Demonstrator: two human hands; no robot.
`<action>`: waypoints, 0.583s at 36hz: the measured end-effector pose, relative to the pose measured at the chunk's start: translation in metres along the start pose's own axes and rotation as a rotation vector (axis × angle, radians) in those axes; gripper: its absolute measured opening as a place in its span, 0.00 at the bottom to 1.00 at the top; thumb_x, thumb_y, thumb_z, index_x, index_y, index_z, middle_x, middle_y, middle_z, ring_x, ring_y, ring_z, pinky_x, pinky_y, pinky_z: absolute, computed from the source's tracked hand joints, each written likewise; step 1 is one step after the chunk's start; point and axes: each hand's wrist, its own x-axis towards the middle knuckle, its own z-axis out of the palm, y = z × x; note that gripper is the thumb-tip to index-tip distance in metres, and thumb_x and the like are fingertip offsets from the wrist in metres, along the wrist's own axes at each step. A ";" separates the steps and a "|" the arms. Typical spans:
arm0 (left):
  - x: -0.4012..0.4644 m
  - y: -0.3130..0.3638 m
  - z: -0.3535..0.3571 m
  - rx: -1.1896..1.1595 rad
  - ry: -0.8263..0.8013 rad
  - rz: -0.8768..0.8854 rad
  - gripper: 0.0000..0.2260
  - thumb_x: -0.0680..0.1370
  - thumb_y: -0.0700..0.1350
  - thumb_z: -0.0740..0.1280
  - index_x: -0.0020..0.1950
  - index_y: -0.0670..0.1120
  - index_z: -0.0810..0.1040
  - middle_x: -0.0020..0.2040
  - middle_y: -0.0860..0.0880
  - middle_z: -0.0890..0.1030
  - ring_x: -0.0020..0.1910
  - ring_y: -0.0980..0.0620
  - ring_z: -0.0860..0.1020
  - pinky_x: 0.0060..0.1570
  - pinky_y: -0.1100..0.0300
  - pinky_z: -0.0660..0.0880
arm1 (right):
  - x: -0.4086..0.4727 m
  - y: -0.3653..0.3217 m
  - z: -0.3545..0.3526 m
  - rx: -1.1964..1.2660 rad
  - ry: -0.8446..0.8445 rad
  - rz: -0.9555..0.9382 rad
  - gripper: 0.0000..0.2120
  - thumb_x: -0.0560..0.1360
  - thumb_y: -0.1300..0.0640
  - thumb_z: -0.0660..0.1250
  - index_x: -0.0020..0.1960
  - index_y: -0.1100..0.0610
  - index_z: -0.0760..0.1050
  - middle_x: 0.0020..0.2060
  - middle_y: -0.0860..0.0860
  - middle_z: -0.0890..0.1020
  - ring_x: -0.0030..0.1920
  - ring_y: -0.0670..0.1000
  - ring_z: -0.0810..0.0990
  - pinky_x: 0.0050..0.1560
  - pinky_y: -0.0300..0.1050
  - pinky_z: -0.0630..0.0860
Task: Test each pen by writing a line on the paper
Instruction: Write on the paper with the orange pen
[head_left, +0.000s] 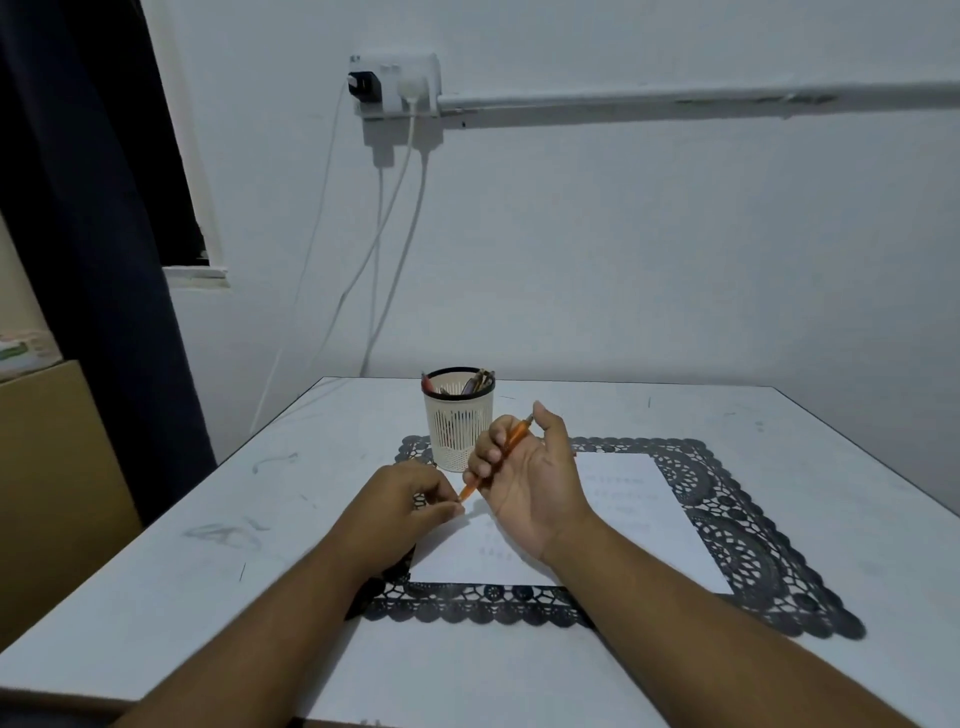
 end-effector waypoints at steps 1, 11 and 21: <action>0.001 -0.001 0.000 -0.005 0.001 0.010 0.05 0.75 0.43 0.77 0.40 0.51 0.85 0.43 0.62 0.82 0.46 0.58 0.79 0.46 0.67 0.73 | 0.000 0.000 0.000 -0.025 0.009 -0.010 0.21 0.81 0.41 0.58 0.39 0.57 0.69 0.34 0.54 0.69 0.35 0.53 0.69 0.44 0.49 0.72; 0.001 -0.005 -0.006 0.035 0.066 0.068 0.06 0.75 0.42 0.76 0.41 0.51 0.84 0.42 0.64 0.81 0.45 0.60 0.78 0.42 0.72 0.68 | -0.007 0.003 0.001 -0.718 0.060 0.076 0.13 0.86 0.57 0.60 0.50 0.63 0.79 0.41 0.59 0.82 0.40 0.54 0.80 0.46 0.51 0.79; -0.001 -0.048 -0.015 0.307 -0.197 -0.140 0.20 0.77 0.63 0.67 0.68 0.61 0.79 0.70 0.63 0.76 0.71 0.53 0.68 0.73 0.44 0.62 | -0.004 0.002 -0.016 -0.779 0.041 0.203 0.08 0.76 0.76 0.65 0.46 0.65 0.77 0.39 0.63 0.81 0.37 0.56 0.82 0.47 0.48 0.82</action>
